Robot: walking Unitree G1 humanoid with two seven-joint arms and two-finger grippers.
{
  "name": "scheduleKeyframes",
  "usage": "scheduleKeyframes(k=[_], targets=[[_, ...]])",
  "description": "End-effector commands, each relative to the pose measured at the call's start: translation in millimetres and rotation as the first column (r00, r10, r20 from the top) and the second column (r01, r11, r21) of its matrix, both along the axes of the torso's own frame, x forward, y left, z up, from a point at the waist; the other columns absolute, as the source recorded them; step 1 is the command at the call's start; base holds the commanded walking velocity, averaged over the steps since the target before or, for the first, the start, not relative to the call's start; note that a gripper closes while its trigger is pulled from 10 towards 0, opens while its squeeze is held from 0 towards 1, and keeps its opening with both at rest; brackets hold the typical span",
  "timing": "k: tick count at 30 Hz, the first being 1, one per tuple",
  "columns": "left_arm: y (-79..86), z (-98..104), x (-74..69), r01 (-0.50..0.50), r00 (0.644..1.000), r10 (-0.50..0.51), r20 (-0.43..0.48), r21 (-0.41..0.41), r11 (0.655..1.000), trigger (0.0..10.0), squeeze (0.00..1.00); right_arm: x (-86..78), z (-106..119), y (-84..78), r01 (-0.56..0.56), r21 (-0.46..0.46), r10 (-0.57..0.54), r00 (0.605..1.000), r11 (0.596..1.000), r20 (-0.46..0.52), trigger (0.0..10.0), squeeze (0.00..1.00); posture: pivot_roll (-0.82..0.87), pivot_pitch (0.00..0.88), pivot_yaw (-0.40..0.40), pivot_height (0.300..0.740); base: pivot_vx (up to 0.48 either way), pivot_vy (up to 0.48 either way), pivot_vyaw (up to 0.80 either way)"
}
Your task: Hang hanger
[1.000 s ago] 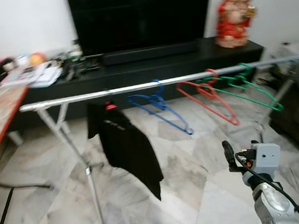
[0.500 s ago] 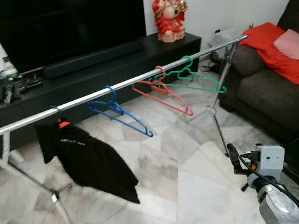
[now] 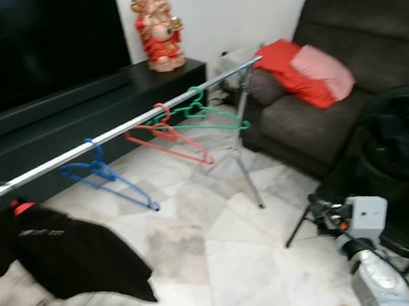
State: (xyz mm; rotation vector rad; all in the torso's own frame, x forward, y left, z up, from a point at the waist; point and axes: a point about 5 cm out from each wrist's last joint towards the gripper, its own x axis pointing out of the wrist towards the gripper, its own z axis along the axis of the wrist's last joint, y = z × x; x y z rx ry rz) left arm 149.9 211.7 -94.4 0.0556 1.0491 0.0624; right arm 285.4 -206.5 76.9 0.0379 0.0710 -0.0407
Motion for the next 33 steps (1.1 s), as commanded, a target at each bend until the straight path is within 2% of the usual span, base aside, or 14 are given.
scheduleKeyframes(k=[1,22,26,33], targets=[[-2.1,0.4,1.9,0.008,1.0,-0.008,0.005,-0.008,1.0,10.0,0.0,-1.3,0.6,-5.6,0.016,-0.005,-0.016,1.0,1.0,0.0,10.0,0.0,-0.05,0.0,0.033,0.74,0.0,0.0,-0.77],[-0.7,2.3,5.7,0.015,1.0,-0.015,0.02,-0.021,1.0,10.0,0.0,-0.6,0.6,-3.0,0.017,-0.006,-0.017,1.0,1.0,0.012,10.0,0.0,-0.05,0.0,0.046,0.74,0.0,0.0,-0.77],[0.0,2.2,5.5,0.025,1.0,-0.025,0.01,-0.019,1.0,10.0,0.0,-0.4,2.3,-2.3,0.022,0.002,-0.022,0.999,1.0,0.03,10.0,0.0,-0.05,0.0,0.045,0.74,0.0,0.0,0.0],[-0.4,0.8,2.3,0.032,0.999,-0.032,-0.003,-0.018,0.999,10.0,0.0,-1.9,3.4,-3.4,0.031,-0.005,-0.031,0.999,1.0,0.039,10.0,0.0,-0.06,0.0,0.049,0.74,0.295,0.0,0.0]])
